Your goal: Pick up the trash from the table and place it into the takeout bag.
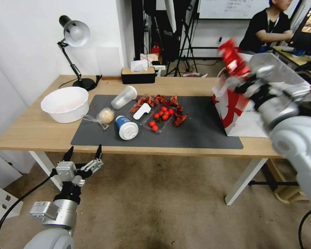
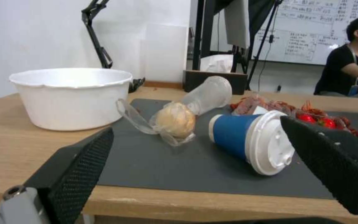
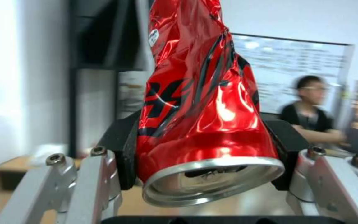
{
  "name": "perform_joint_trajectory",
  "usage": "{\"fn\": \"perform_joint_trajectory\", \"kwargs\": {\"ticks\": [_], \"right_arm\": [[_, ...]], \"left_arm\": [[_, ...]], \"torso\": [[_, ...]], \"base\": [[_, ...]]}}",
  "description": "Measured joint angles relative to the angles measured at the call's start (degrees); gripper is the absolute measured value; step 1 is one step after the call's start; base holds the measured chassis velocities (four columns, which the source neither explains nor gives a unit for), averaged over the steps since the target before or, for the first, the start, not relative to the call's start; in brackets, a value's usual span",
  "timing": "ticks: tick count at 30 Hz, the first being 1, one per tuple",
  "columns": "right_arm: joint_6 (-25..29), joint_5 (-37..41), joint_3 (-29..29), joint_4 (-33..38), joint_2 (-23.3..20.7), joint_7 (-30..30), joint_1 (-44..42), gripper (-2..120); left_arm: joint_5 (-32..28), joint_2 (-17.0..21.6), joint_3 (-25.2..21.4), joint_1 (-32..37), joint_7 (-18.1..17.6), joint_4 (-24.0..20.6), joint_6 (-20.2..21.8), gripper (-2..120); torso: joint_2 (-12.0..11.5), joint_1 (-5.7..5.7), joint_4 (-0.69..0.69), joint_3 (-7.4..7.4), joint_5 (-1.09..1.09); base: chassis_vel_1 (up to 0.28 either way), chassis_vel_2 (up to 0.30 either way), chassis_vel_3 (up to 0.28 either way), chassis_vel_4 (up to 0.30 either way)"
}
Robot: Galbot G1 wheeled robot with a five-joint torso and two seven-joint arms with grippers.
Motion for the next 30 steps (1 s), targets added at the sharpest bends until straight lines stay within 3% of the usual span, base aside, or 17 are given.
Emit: {"fn": "perform_joint_trajectory", "kwargs": {"ticks": [5,11,15,24,30], "right_arm": [[-1.61,3.67,1.22,-6.3,-1.88,1.81,2.42,60],[-1.87,3.79,0.84,-9.01,-1.25,1.45,2.8,87],[-1.91,3.76,0.78,-9.26,-0.9,1.38,2.8,98],[-1.75,3.74,1.0,-7.39,-0.55,0.84,1.17,100],[-0.61,4.88,2.53,0.97,0.26,0.07,-4.01,100]], "left_arm": [[0.0,-0.06,0.15,-0.27,0.04,0.18,0.0,100],[-0.08,0.0,0.01,-0.28,0.04,0.19,0.0,100],[-0.1,0.05,-0.08,-0.28,0.04,0.19,0.0,100],[-0.13,-0.03,-0.08,-0.23,0.04,-0.05,0.06,100],[-0.15,-0.07,-0.17,-0.13,0.07,-0.13,0.04,100]], "torso": [[0.0,0.0,-0.01,0.0,-0.01],[0.0,0.0,0.0,0.0,0.01],[0.0,0.0,0.01,0.0,0.0],[0.0,0.0,0.0,0.0,-0.01],[0.0,0.0,0.0,0.0,-0.02]], "base": [[0.0,0.0,0.0,0.0],[0.0,0.0,0.0,0.0],[0.0,0.0,0.0,0.0],[0.0,0.0,0.0,0.0],[0.0,0.0,0.0,0.0]]}}
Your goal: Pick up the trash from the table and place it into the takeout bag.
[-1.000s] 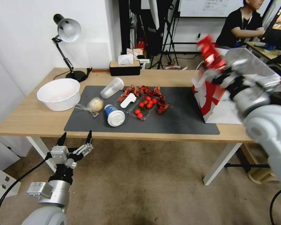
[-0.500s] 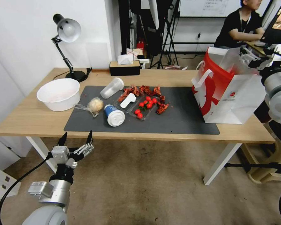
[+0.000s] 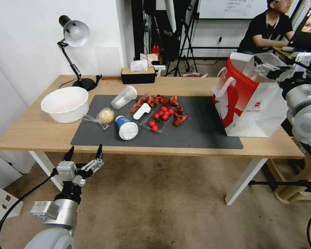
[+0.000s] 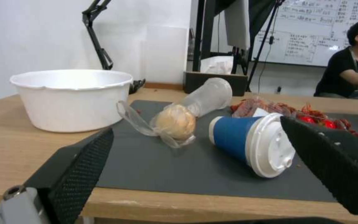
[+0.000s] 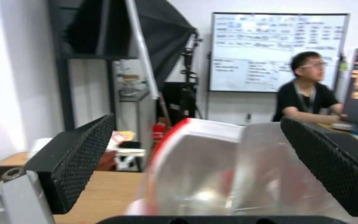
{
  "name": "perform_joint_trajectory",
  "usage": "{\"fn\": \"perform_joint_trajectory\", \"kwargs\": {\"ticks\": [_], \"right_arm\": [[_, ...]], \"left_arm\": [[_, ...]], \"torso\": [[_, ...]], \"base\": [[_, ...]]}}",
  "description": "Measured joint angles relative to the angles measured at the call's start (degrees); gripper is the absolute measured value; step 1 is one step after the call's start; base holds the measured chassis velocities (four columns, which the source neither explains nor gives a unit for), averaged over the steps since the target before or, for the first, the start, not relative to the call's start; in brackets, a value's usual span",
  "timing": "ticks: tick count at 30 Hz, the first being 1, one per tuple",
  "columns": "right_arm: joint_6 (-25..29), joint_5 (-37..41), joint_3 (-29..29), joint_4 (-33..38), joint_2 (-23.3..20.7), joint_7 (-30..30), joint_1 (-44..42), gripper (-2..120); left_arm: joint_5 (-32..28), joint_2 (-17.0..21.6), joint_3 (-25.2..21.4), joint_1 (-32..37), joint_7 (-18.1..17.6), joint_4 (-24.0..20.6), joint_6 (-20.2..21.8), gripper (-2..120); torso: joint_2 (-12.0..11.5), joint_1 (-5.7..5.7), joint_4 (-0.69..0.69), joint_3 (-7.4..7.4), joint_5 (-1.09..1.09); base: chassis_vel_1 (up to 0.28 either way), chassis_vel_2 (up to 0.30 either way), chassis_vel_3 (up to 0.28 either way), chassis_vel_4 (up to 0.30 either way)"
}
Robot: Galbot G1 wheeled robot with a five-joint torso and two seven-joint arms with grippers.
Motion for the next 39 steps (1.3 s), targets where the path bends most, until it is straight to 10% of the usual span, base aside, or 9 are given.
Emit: {"fn": "perform_joint_trajectory", "kwargs": {"ticks": [11,22,39], "right_arm": [[9.31,-8.27,3.43,8.38,3.19,-5.26,-16.5,100],[30.2,-17.64,5.95,6.24,11.0,-11.19,-35.95,100],[37.83,-24.67,2.75,2.38,23.75,-11.52,-48.22,100]], "left_arm": [[-0.21,0.09,-0.03,-0.38,0.17,0.5,-0.09,100],[-0.97,0.88,-0.19,-0.44,0.91,1.08,-0.86,100],[-1.33,1.51,0.05,-0.6,1.1,1.97,-1.32,100]], "torso": [[0.0,-0.01,-0.01,-0.01,0.01],[0.0,0.0,-0.01,0.0,0.02],[0.0,0.0,0.0,0.0,0.01]], "base": [[0.0,0.0,0.0,0.0],[0.0,0.0,0.0,0.0],[0.0,0.0,0.0,0.0]]}}
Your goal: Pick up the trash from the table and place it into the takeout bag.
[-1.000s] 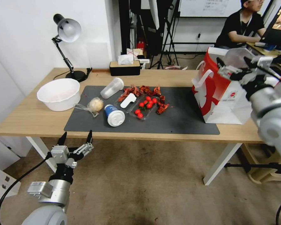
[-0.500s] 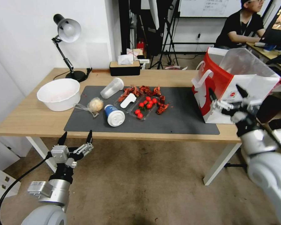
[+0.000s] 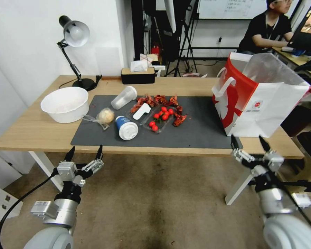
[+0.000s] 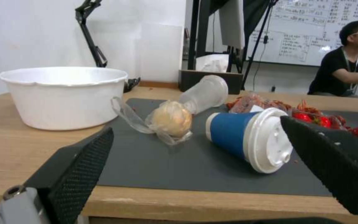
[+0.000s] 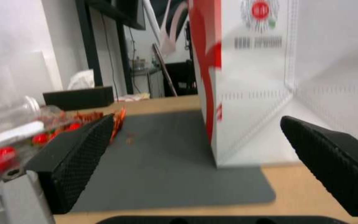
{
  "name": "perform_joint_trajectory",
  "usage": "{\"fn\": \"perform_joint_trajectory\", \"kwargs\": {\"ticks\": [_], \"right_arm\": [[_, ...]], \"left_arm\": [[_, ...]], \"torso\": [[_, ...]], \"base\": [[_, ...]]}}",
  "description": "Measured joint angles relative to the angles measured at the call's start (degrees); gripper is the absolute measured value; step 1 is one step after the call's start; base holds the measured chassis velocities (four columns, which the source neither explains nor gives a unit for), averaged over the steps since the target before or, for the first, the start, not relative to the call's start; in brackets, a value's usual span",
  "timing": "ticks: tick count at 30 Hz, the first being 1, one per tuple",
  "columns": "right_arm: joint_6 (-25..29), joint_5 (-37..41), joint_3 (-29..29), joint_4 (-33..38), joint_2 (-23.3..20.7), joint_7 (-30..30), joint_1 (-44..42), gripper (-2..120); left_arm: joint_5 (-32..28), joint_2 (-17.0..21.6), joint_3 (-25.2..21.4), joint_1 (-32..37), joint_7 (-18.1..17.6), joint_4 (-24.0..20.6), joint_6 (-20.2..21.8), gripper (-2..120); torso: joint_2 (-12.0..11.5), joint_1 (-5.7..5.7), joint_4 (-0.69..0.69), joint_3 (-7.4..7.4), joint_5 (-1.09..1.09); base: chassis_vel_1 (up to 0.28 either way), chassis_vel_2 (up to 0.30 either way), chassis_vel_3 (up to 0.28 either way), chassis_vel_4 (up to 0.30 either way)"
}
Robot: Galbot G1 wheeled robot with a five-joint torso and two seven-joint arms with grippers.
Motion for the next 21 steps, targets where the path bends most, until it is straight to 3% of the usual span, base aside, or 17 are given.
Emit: {"fn": "perform_joint_trajectory", "kwargs": {"ticks": [21], "right_arm": [[-0.09,-1.93,-1.26,-0.83,1.61,0.09,-1.22,100]], "left_arm": [[-1.9,1.86,1.64,-3.39,-1.0,2.38,-0.38,100]], "torso": [[-0.01,0.0,0.0,0.0,0.01]], "base": [[0.0,0.0,0.0,0.0]]}}
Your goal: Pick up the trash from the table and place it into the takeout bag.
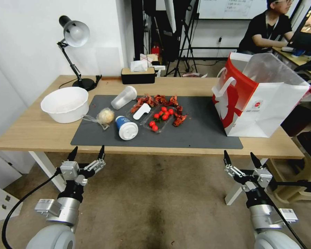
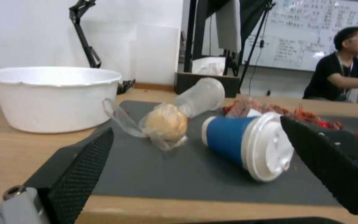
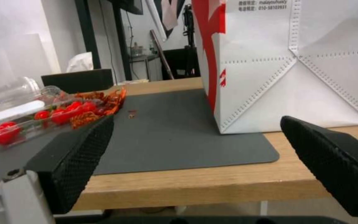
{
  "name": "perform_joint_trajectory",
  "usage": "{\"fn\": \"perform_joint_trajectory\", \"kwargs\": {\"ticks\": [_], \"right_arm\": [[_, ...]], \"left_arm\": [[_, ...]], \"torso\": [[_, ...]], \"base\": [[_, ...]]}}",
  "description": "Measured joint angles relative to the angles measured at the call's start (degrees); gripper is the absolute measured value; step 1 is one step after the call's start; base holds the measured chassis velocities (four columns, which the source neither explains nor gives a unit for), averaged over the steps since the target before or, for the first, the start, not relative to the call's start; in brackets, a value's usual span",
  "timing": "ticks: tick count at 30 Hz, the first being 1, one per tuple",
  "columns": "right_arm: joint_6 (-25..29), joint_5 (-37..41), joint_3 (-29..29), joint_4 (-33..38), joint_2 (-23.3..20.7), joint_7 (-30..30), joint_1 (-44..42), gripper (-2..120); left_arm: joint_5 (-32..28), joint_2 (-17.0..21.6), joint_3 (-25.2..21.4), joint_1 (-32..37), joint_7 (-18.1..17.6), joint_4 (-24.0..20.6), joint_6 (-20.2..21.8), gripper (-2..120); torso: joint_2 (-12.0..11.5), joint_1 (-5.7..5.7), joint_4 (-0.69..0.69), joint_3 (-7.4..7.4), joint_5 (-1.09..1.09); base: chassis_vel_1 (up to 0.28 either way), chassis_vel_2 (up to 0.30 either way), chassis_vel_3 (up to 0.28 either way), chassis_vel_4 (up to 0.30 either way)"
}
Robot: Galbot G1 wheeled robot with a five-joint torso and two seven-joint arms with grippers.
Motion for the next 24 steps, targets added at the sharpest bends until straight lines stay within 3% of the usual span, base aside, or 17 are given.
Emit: {"fn": "perform_joint_trajectory", "kwargs": {"ticks": [8,11,15,17,22,24], "right_arm": [[-0.24,-1.74,0.01,0.79,0.21,0.13,-0.43,100],[-0.65,-2.01,0.29,1.14,0.16,0.51,-0.71,100],[-1.09,-2.68,0.33,1.47,0.45,0.86,-1.04,100],[-1.26,-2.82,0.32,1.62,0.58,0.92,-1.16,100],[-2.2,-3.93,0.23,2.39,1.07,1.26,-1.63,100],[-2.33,-4.04,0.22,2.42,1.06,1.31,-1.61,100]], "left_arm": [[-5.63,3.09,7.65,-5.92,-7.51,1.62,0.94,100],[-9.35,5.41,12.7,-9.56,-12.35,0.65,3.3,100],[-11.69,7.75,16.77,-14.24,-15.53,0.4,6.09,100],[-11.91,8.1,17.58,-15.51,-16.31,0.8,6.61,100],[-12.99,9.68,22.49,-21.1,-22.4,3.33,8.68,100],[-13.03,9.86,22.9,-21.37,-22.97,3.5,8.88,100]], "torso": [[0.0,0.0,0.0,0.0,0.0],[0.0,0.0,-0.01,0.0,0.0],[0.0,0.0,-0.01,0.01,0.0],[0.0,0.0,-0.01,0.01,0.01],[0.0,0.01,-0.02,0.01,-0.01],[0.0,0.01,-0.01,0.01,-0.01]], "base": [[0.0,0.0,0.0,0.0],[0.0,0.0,0.0,0.0],[0.0,0.0,0.0,0.0],[0.0,0.0,0.0,0.0],[0.0,0.0,0.0,0.0],[0.0,0.0,0.0,0.0]]}}
